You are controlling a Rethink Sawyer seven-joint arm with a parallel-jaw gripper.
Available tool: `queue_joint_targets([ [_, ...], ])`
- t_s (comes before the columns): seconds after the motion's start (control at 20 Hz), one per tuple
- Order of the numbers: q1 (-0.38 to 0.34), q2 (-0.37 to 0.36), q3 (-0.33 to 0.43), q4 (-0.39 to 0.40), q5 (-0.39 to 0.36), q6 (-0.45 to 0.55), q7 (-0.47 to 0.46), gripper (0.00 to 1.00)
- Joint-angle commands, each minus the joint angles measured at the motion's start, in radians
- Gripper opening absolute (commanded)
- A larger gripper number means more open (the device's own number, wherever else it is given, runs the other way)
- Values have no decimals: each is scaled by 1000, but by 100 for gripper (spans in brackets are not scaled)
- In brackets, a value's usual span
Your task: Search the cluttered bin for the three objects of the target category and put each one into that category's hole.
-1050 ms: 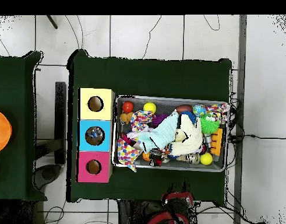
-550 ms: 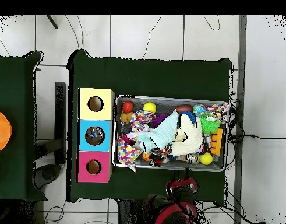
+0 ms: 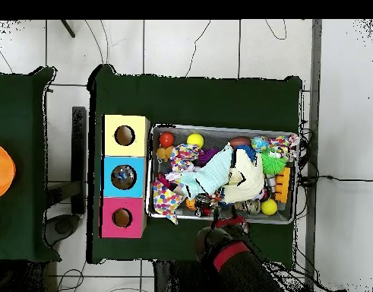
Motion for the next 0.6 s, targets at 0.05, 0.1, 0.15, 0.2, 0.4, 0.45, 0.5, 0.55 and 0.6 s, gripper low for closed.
queue_joint_targets([
  [0.05,86,112,-170,-340,44,-183,-217,100],
  [0.1,128,140,-230,-386,55,-214,-233,100],
  [0.15,158,160,-267,-413,65,-225,-234,100],
  [0.2,213,196,-338,-465,72,-258,-225,100],
  [0.4,398,318,-552,-641,42,-367,-68,100],
  [0.45,454,359,-617,-692,27,-403,-8,100],
  [0.5,500,396,-672,-737,10,-434,53,100],
  [0.55,528,424,-704,-770,-4,-454,98,100],
  [0.6,559,455,-741,-805,-20,-479,146,100],
])
